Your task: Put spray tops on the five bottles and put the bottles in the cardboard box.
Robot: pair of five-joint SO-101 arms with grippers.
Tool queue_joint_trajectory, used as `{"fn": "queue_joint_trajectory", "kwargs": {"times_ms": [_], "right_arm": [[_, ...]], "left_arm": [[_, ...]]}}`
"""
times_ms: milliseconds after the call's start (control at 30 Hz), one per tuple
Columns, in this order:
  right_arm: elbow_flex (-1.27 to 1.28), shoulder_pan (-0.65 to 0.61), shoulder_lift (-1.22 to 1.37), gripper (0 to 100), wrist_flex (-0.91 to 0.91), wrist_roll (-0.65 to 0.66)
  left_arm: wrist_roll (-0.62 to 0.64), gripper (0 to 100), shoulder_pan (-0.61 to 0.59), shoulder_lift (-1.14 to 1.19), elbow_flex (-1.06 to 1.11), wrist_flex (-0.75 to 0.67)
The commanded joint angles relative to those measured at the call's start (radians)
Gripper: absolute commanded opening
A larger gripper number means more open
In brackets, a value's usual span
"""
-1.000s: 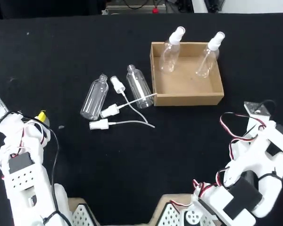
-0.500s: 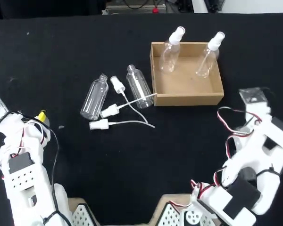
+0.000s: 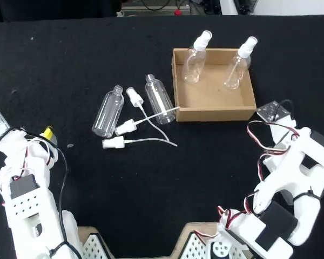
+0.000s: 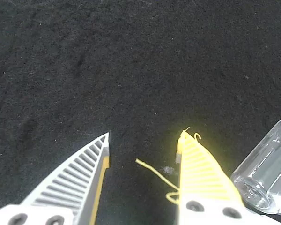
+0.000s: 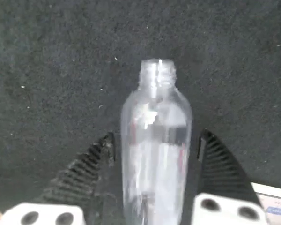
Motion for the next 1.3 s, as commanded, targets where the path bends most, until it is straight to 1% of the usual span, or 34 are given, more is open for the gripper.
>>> {"fn": "queue_joint_trajectory", "kwargs": {"times_ms": [0, 167, 333, 433, 600, 733, 867, 1000, 1267], "right_arm": [[-0.116, 0.014, -0.050, 25.7, 0.101, 0.011], [-0.302, -0.011, -0.050, 25.8, 0.359, 0.006], [-0.476, -0.029, 0.016, 25.8, 0.482, 0.006], [-0.575, -0.029, 0.122, 25.8, 0.534, 0.006], [-0.759, -0.038, 0.381, 25.5, 0.647, 0.006], [-0.852, -0.037, 0.476, 25.6, 0.652, -0.063], [-0.788, -0.078, 0.479, 25.5, 0.649, -0.068], [-0.713, -0.097, 0.476, 25.5, 0.554, -0.068], [-0.591, -0.029, 0.476, 26.7, 0.411, -0.060]], "left_arm": [[0.000, 23, -0.010, -0.011, -0.016, -0.025], [-0.002, 23, -0.010, -0.011, -0.016, -0.025], [-0.002, 23, -0.010, -0.011, -0.016, -0.025], [-0.002, 23, -0.015, -0.011, -0.016, -0.025], [-0.002, 23, -0.012, -0.011, -0.016, -0.025], [-0.002, 23, -0.012, -0.011, -0.016, -0.025], [-0.002, 23, -0.010, -0.011, -0.016, -0.025], [-0.002, 23, -0.013, -0.011, -0.016, -0.025], [-0.002, 23, -0.013, -0.011, -0.016, -0.025]]}}
